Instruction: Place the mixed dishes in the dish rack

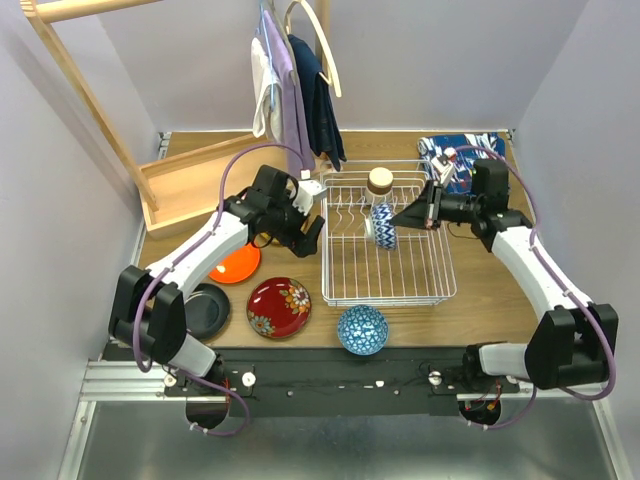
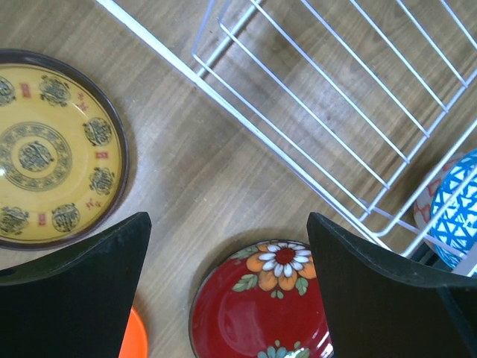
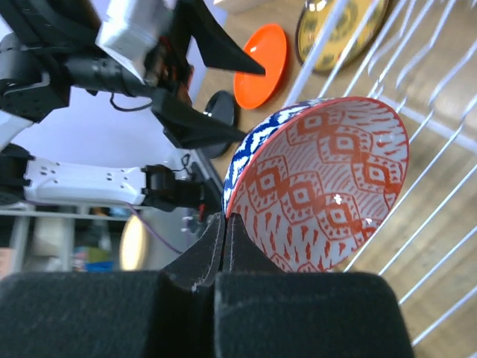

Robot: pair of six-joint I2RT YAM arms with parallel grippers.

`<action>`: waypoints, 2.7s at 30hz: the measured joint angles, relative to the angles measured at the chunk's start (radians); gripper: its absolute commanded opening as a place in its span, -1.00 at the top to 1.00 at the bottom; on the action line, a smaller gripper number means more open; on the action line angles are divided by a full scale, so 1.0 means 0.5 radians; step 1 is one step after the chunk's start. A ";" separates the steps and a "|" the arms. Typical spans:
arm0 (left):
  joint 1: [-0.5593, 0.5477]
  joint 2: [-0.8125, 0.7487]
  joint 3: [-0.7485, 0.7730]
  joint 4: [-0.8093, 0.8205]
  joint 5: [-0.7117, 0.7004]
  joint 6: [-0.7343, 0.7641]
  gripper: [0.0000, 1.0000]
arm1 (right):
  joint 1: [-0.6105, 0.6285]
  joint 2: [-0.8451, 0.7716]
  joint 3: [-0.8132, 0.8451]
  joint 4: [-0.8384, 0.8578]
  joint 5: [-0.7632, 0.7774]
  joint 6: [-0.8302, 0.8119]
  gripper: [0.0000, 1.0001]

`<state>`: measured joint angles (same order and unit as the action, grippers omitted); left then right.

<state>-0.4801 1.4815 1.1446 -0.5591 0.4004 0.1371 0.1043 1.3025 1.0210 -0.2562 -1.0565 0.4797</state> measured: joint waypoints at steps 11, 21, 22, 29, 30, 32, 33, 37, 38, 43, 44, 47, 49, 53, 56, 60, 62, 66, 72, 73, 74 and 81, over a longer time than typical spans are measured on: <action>0.000 0.102 0.062 -0.024 -0.053 0.053 -0.88 | 0.033 0.047 -0.513 0.641 -0.031 0.526 0.99; 0.000 0.176 0.085 -0.024 -0.053 0.054 -0.88 | 0.040 0.236 -0.724 0.861 -0.031 0.658 0.99; 0.000 0.178 0.085 -0.026 -0.053 0.054 -0.88 | 0.040 0.245 -0.728 0.861 -0.031 0.655 0.99; 0.000 0.191 0.086 -0.025 -0.052 0.053 -0.88 | 0.040 0.272 -0.727 0.734 -0.013 0.478 0.88; 0.000 0.196 0.092 -0.027 -0.051 0.053 -0.89 | 0.040 0.269 -0.723 0.703 -0.011 0.437 0.85; 0.000 0.209 0.111 -0.027 -0.051 0.053 -0.89 | 0.040 0.265 -0.690 0.591 0.011 0.343 0.64; 0.000 0.214 0.124 -0.024 -0.051 0.053 -0.89 | 0.040 0.260 -0.668 0.528 0.021 0.291 0.54; 0.000 0.217 0.154 -0.018 -0.051 0.053 -0.89 | 0.040 0.237 -0.430 0.060 0.292 -0.062 0.23; 0.000 0.217 0.159 -0.014 -0.051 0.053 -0.89 | 0.040 0.236 -0.386 -0.024 0.358 -0.122 0.21; 0.000 0.217 0.184 -0.002 -0.052 0.053 -0.89 | 0.040 0.234 -0.021 -0.534 0.920 -0.575 0.16; 0.000 0.217 0.184 -0.001 -0.052 0.053 -0.89 | 0.040 0.234 0.021 -0.587 0.987 -0.629 0.15; 0.000 0.208 0.182 -0.002 -0.055 0.064 -0.90 | 0.039 0.231 0.143 -0.756 1.180 -0.799 0.14; 0.000 0.178 0.176 -0.003 -0.061 0.076 -0.90 | 0.039 0.218 0.159 -0.800 1.226 -0.848 0.12; 0.000 0.076 0.148 -0.008 -0.082 0.109 -0.91 | 0.039 0.110 0.167 -0.896 1.225 -1.021 0.10; 0.000 0.008 0.137 -0.011 -0.123 0.137 -0.92 | 0.038 -0.005 0.167 -0.935 1.142 -1.202 0.07; 0.001 -0.042 0.126 -0.015 -0.173 0.168 -0.96 | 0.074 -0.207 0.174 -1.097 0.924 -1.699 0.06; 0.001 -0.046 0.126 -0.016 -0.193 0.167 -0.97 | 0.140 -0.271 0.183 -1.217 0.848 -1.955 0.06; 0.002 -0.045 0.147 -0.037 -0.230 0.147 -0.97 | 0.449 -0.307 0.172 -1.334 0.871 -2.333 0.03; 0.002 -0.040 0.210 -0.023 -0.331 0.105 -0.97 | 1.174 -0.397 -0.033 -1.229 1.154 -2.661 -0.11; 0.002 -0.038 0.215 -0.020 -0.346 0.105 -0.97 | 1.282 -0.436 -0.104 -1.193 1.192 -2.746 -0.13; 0.002 -0.038 0.217 -0.019 -0.356 0.106 -0.97 | 1.368 -0.463 -0.149 -1.184 1.218 -2.800 -0.12; 0.011 -0.037 0.248 -0.014 -0.423 0.115 -0.97 | 1.646 -0.540 -0.389 -1.155 1.270 -3.230 -0.12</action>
<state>-0.4744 1.4628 1.2686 -0.5659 0.1886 0.1947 0.9272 1.0325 0.8265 -0.8337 -0.4213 -1.1351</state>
